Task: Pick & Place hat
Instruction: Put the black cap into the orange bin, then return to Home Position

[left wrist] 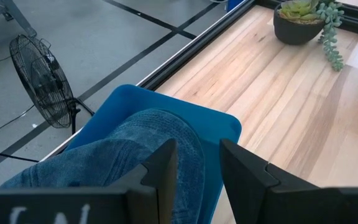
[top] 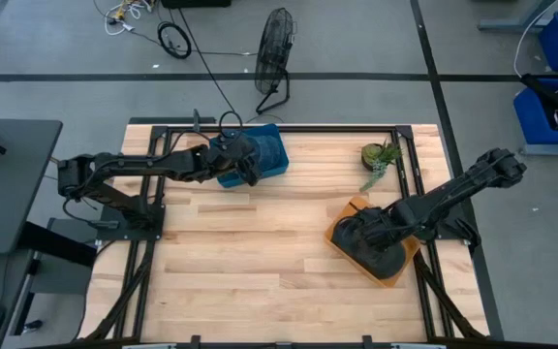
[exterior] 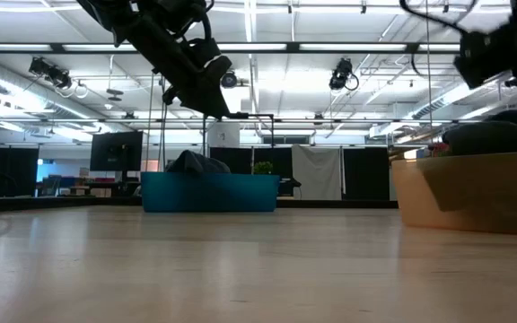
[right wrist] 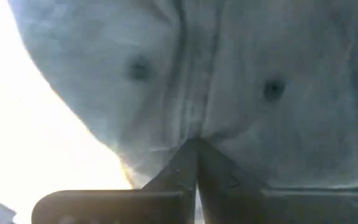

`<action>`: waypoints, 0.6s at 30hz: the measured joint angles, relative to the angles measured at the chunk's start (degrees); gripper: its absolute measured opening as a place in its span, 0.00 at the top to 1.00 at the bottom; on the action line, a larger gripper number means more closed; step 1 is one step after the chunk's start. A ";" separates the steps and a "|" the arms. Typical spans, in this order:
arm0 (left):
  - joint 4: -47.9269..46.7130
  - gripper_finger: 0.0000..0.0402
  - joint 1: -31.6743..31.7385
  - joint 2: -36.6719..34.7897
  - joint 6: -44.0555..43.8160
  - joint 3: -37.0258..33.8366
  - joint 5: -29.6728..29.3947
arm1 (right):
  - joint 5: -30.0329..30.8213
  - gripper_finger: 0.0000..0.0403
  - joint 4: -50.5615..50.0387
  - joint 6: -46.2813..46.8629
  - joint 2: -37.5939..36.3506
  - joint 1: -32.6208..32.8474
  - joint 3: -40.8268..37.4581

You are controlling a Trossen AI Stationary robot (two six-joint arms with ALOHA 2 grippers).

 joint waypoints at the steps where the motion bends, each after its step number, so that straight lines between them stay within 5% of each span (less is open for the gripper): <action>1: 0.00 0.69 0.00 0.00 0.02 0.00 -0.02 | 0.24 0.97 -1.34 -1.24 -0.02 0.00 2.02; 6: 0.00 0.69 0.00 0.00 0.38 0.00 -0.02 | 1.44 0.96 -7.34 -7.53 -0.36 -0.04 12.10; 13: -0.05 0.69 0.00 -3.25 6.72 0.00 0.32 | 22.94 0.96 -12.33 -17.91 -2.47 -0.07 22.93; 18: -1.91 0.69 -0.02 -11.88 9.97 0.07 4.20 | 29.23 0.96 -7.99 -36.78 -7.33 -1.07 26.41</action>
